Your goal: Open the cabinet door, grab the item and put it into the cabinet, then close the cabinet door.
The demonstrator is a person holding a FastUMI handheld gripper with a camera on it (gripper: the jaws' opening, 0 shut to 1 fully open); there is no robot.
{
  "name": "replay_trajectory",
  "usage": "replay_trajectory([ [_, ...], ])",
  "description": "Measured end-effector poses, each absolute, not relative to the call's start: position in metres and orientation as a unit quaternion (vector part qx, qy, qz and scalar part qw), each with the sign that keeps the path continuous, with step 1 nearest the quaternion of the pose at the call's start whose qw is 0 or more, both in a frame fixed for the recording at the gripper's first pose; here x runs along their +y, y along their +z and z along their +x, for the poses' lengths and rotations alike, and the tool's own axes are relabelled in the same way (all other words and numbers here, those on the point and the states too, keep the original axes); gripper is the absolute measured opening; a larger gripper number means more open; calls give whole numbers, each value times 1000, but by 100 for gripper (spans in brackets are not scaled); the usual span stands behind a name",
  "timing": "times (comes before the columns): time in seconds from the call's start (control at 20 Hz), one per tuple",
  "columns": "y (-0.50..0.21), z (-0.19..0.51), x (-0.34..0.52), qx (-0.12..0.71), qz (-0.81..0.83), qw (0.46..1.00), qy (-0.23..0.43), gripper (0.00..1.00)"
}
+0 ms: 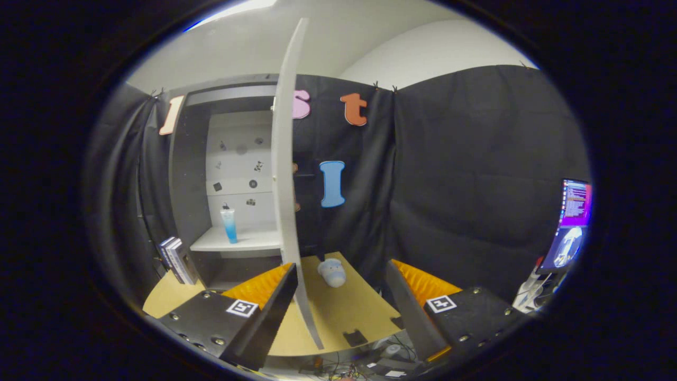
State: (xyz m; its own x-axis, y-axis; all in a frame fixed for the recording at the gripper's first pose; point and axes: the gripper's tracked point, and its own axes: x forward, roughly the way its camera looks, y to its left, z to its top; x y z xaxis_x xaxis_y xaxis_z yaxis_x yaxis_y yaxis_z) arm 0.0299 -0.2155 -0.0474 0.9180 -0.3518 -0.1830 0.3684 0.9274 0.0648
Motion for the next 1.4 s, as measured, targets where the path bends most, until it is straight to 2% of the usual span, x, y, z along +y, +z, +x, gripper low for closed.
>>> replay_trajectory([
  [0.25,-57,72,-226,93,67,985,-131,99],
  [0.6,-52,81,-218,85,53,992,-81,97],
  [1.05,-45,96,-123,68,61,994,52,97],
  [1.4,-44,120,-57,74,67,989,112,97],
])
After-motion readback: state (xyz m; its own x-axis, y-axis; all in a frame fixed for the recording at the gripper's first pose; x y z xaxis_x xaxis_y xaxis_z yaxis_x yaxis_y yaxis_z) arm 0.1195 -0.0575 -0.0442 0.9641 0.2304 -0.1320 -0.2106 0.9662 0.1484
